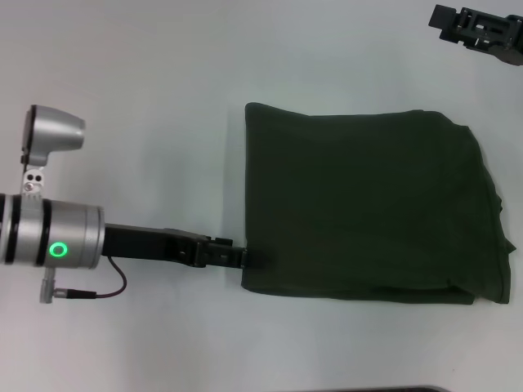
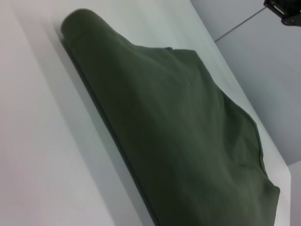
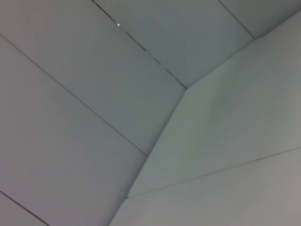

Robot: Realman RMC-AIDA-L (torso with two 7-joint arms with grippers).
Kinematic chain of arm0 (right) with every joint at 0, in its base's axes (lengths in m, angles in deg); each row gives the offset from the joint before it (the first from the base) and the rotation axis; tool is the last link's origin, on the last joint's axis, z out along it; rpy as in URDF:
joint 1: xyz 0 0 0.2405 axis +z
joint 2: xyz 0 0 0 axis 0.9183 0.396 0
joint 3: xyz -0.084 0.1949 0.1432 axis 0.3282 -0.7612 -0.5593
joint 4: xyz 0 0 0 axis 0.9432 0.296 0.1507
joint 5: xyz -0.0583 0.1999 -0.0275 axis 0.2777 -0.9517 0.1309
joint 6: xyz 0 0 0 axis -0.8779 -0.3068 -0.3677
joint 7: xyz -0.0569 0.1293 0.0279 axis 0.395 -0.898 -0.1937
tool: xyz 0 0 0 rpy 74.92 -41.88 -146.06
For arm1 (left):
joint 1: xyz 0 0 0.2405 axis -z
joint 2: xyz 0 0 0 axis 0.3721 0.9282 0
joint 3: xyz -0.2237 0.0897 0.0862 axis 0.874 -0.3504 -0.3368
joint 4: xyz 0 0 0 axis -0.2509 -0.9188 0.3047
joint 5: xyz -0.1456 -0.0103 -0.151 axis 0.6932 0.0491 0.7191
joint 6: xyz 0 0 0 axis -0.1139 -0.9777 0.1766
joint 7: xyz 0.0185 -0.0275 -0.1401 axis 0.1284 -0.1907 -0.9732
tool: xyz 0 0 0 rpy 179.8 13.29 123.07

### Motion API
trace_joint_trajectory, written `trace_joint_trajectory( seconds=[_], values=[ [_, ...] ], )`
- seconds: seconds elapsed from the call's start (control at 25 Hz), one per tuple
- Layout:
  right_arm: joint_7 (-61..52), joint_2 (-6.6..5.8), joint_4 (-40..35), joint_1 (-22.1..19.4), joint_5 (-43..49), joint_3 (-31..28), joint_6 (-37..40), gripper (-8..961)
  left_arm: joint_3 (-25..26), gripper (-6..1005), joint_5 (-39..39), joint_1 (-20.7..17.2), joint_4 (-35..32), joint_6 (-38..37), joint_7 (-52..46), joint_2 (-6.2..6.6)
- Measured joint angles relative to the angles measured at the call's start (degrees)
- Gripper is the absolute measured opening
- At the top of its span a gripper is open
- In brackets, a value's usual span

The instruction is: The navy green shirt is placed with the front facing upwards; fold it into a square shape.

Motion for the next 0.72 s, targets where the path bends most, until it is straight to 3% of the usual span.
trace_joint_trajectory(
  seconds=[0.24,0.72],
  values=[
    [-0.06,-0.01,0.00,0.03,0.00,0.00,0.08,780,-0.91,954,0.00,0.29,0.34,0.75,0.08,-0.70],
    [-0.08,-0.01,0.00,-0.28,0.00,-0.09,0.45,780,-0.94,888,0.05,0.68,0.33,0.94,0.51,-0.93]
  ],
)
